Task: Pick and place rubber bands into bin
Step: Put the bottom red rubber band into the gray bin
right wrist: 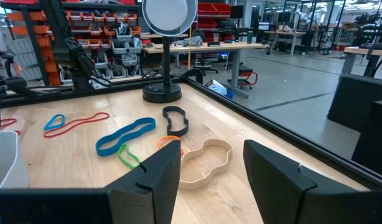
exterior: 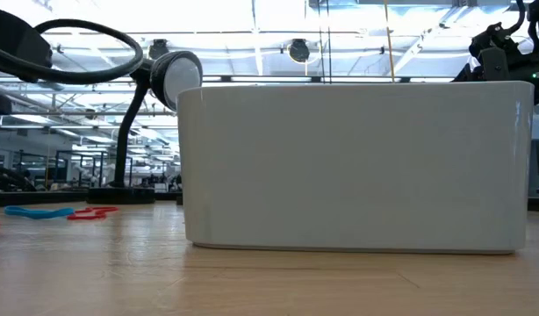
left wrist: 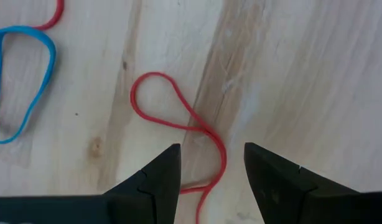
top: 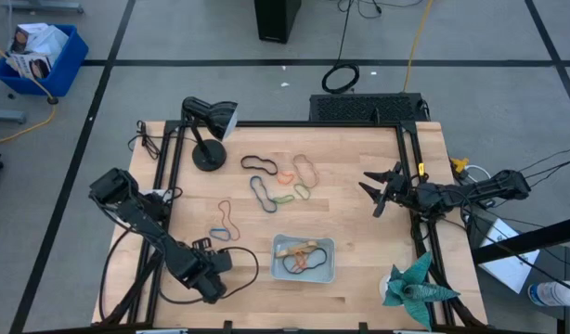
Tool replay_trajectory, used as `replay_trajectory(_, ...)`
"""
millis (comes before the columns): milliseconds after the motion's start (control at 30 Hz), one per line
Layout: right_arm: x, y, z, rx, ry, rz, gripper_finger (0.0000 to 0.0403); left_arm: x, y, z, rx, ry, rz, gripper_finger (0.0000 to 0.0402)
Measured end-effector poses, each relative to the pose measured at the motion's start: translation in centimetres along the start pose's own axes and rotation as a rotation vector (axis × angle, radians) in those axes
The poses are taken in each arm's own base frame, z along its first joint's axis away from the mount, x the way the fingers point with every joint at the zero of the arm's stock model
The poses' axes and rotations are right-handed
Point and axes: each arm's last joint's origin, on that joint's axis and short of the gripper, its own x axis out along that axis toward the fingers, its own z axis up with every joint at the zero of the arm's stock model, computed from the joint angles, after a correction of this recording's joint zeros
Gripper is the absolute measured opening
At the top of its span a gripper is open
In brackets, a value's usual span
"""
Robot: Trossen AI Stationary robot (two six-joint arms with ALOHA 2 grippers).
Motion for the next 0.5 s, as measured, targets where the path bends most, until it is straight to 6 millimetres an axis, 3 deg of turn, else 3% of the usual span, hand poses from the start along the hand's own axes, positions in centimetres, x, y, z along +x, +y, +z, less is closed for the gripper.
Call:
replay_trajectory(233,0.0,0.0,0.0,0.000,0.000,0.000,0.0169,0.6,0.3,-0.4,-0.091,0.076,-0.033,0.0184)
replay_trajectory(500,0.0,0.0,0.0,0.000,0.000,0.000,0.0169,2.7,1.3,-0.9,-0.050,0.053,-0.093,0.0184)
